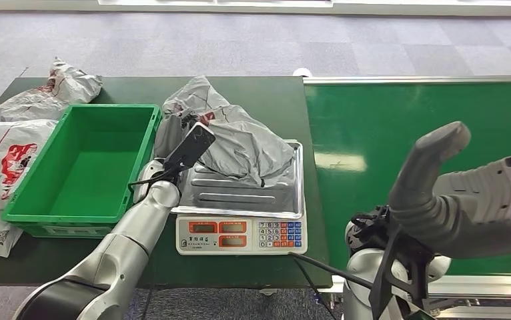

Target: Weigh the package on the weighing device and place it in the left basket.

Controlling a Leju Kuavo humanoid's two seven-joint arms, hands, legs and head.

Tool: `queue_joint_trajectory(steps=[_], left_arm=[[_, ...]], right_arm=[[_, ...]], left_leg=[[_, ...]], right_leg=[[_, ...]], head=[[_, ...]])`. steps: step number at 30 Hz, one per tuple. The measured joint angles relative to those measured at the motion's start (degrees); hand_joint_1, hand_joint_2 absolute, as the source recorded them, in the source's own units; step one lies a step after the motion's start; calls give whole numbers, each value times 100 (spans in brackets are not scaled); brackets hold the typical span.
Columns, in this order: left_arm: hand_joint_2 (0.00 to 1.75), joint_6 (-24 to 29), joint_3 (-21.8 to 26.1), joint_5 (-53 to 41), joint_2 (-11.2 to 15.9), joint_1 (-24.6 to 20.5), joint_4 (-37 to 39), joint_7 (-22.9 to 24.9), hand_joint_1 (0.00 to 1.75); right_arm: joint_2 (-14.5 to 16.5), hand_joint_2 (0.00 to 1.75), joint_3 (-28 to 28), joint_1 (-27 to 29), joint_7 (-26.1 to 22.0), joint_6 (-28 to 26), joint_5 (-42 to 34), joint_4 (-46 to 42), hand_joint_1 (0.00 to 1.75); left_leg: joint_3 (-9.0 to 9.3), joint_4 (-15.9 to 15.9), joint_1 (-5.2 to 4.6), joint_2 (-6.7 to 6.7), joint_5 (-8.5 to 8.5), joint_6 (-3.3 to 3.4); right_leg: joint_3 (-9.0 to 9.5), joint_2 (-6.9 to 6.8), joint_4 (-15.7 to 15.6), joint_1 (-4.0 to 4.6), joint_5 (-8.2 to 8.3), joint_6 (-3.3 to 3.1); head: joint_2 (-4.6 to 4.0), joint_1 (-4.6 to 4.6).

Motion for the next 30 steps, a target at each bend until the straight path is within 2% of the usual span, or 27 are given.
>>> queue_joint_trajectory(steps=[2,5,8,13,16,20,23,26,30], left_arm=[[175,324,80,-64,90,-1,-63,66,175],[175,1202,269,-323,363,-15,-230,291,175],[175,1548,656,-972,658,29,-553,616,175],[175,1588,2104,-3777,954,351,-1413,1623,175],[175,1588,3055,-4284,1183,484,-1477,1980,172],[175,1588,4170,-4355,1393,668,-1389,2061,0],[175,1588,4839,-4382,1485,785,-1214,2077,0],[175,1588,5224,-4388,1539,842,-1070,2079,0],[0,1588,5448,-4392,1584,856,-958,2078,0]], right_arm=[[0,175,-1,1,1,0,-1,-4,0],[0,175,-4,2,1,0,-4,-5,0],[0,175,-11,5,3,0,-19,-10,0],[0,175,-21,7,3,0,-109,-11,0],[0,175,-53,19,3,0,-126,-11,0],[0,175,-108,44,3,0,-126,-14,0],[-2,175,-123,59,3,0,-121,-19,0],[-2,175,-127,61,1,0,-117,-20,0],[-2,175,-131,62,1,0,-117,-19,0]], left_leg=[[-2,0,0,9,-1,0],[1,0,-1,31,-2,-1],[1,-1,4,40,-2,-3],[3,-5,10,54,-4,-10],[10,-6,11,83,-10,-18],[9,-6,11,71,-9,-20],[8,-6,11,68,-9,-20],[7,-6,10,66,-9,-20],[7,-5,9,65,-9,-20]], right_leg=[[-2,6,1,-1,1,1],[-9,24,1,-1,3,-1],[-12,33,2,2,5,-5],[-14,50,6,9,5,-10],[-24,77,7,9,8,-16],[-23,69,7,11,4,-21],[-22,66,7,10,3,-22],[-22,65,6,9,3,-22],[-21,64,6,8,4,-21]], head=[[0,0],[0,0],[0,-1],[0,0],[0,-1],[0,-1],[0,-1],[0,0],[0,0]])
